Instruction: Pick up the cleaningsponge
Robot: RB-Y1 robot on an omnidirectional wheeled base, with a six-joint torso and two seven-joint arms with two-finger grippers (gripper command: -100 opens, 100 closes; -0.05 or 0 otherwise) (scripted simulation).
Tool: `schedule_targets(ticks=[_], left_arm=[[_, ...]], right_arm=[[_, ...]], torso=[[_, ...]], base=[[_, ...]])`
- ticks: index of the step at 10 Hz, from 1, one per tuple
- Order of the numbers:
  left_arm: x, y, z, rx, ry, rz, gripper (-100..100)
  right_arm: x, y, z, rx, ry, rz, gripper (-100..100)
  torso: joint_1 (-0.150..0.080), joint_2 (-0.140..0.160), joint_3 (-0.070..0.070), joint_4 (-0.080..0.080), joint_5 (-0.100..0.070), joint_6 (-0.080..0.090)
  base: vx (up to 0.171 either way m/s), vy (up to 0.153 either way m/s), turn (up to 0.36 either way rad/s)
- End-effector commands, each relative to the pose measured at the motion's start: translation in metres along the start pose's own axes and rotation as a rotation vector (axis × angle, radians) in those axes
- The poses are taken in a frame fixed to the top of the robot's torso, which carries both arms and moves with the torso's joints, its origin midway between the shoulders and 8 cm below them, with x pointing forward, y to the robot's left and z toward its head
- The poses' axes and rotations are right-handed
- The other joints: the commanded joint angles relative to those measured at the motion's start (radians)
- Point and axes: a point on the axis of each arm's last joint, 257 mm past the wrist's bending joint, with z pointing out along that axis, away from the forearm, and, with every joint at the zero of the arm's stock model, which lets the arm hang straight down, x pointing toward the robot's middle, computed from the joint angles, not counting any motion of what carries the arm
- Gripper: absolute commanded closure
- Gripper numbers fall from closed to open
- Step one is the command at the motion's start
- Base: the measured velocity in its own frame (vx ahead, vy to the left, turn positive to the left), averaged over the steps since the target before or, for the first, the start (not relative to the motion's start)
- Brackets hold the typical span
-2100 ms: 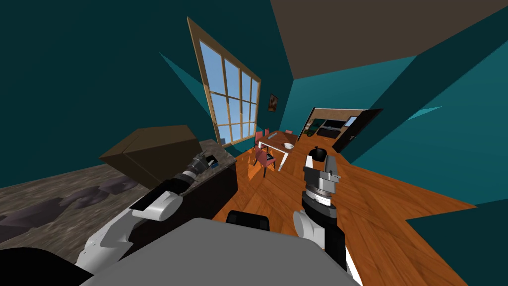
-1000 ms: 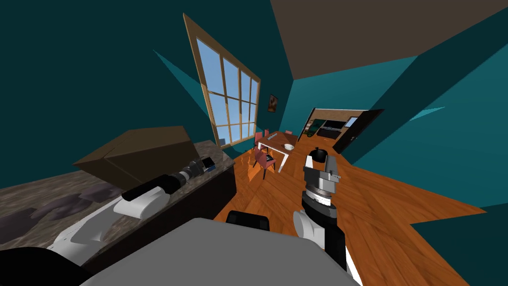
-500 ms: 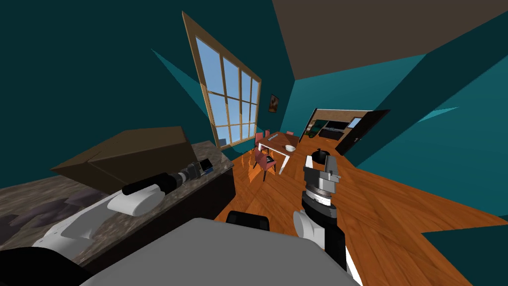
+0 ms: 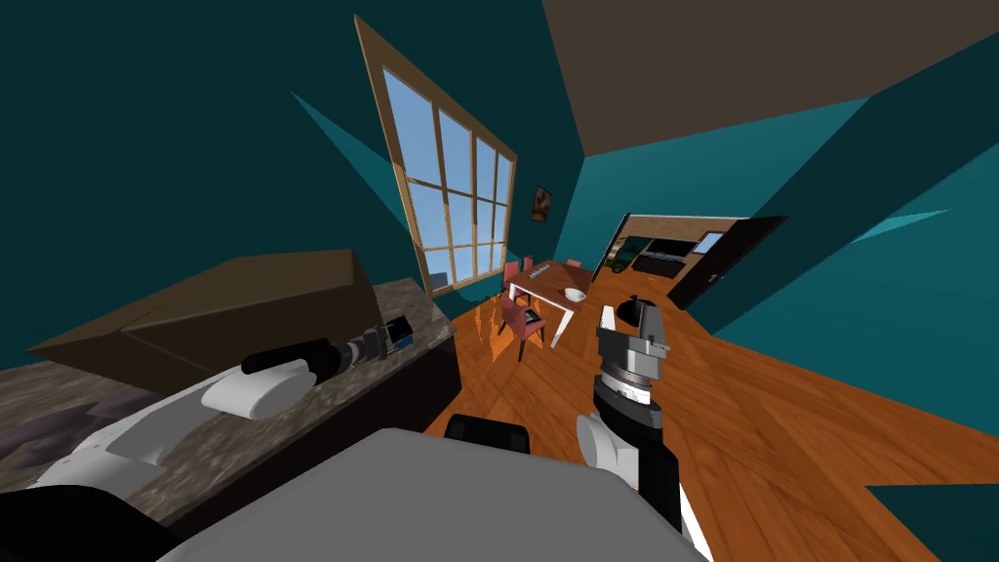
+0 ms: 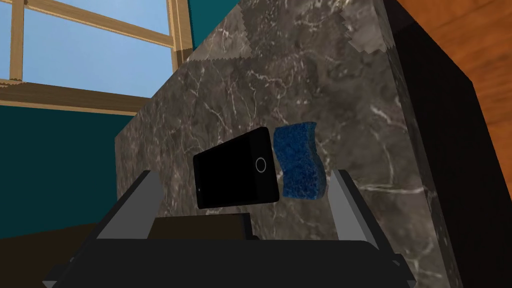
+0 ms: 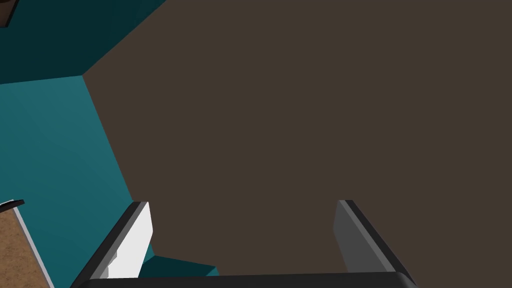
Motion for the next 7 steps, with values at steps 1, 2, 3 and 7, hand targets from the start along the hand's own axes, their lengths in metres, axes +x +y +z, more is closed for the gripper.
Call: schedule_targets(ticks=[1, 2, 3, 7], left_arm=[[-0.015, 0.012, -0.002, -0.070, -0.039, -0.030, -100], [-0.017, 0.014, -0.002, -0.078, -0.044, -0.030, -100], [-0.029, 0.022, -0.004, -0.126, -0.074, -0.056, -100], [-0.058, 0.045, -0.013, -0.256, -0.160, -0.107, -100]], right_arm=[[0.000, 0.000, 0.000, 0.000, 0.000, 0.000, 0], [0.000, 0.000, 0.000, 0.000, 0.000, 0.000, 0], [0.000, 0.000, 0.000, 0.000, 0.000, 0.000, 0], [0.000, 0.000, 0.000, 0.000, 0.000, 0.000, 0]], torso=[[0.000, 0.000, 0.000, 0.000, 0.000, 0.000], [0.000, 0.000, 0.000, 0.000, 0.000, 0.000], [-0.001, 0.000, 0.000, 0.000, 0.000, 0.000], [0.001, -0.004, -0.002, -0.001, 0.000, 0.000]], base=[[0.108, -0.035, 0.068], [0.106, -0.040, 0.039], [0.124, -0.046, 0.071], [0.141, -0.034, 0.072]])
